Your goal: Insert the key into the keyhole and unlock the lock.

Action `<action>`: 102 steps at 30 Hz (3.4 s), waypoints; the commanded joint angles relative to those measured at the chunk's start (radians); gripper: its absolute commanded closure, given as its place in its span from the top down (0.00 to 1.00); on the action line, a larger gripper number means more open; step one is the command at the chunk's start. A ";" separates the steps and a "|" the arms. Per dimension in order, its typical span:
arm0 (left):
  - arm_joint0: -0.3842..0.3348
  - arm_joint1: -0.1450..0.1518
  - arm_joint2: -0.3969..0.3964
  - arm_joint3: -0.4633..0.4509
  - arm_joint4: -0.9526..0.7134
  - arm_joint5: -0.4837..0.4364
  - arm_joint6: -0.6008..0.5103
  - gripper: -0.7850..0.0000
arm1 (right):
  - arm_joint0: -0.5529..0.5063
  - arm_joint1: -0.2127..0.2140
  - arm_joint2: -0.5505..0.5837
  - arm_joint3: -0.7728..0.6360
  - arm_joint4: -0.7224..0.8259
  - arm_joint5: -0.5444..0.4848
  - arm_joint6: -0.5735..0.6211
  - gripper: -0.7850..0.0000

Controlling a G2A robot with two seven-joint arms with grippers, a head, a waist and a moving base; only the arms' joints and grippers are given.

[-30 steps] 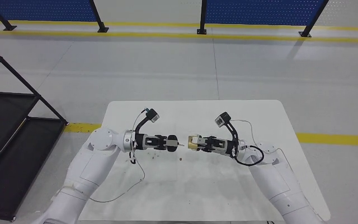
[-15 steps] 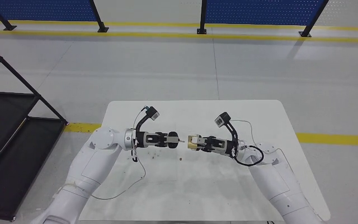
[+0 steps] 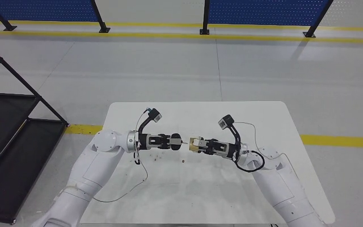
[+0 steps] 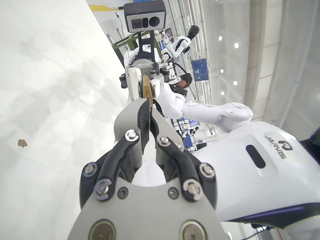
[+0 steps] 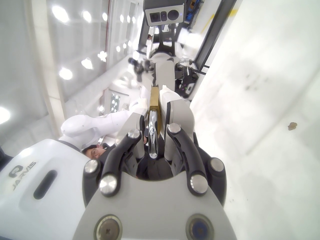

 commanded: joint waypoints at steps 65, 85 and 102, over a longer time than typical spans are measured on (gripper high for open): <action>0.036 0.030 -0.051 -0.047 0.188 -0.138 0.086 0.00 | -0.008 0.013 -0.002 -0.023 -0.021 0.003 -0.043 0.00; 0.210 0.041 -0.213 -0.300 1.341 -0.588 0.811 0.00 | -0.008 0.013 -0.002 -0.023 -0.021 0.003 -0.043 0.00; 0.206 0.043 -0.207 -0.333 1.474 -0.546 0.820 0.00 | -0.008 0.013 -0.002 -0.023 -0.021 0.003 -0.043 0.00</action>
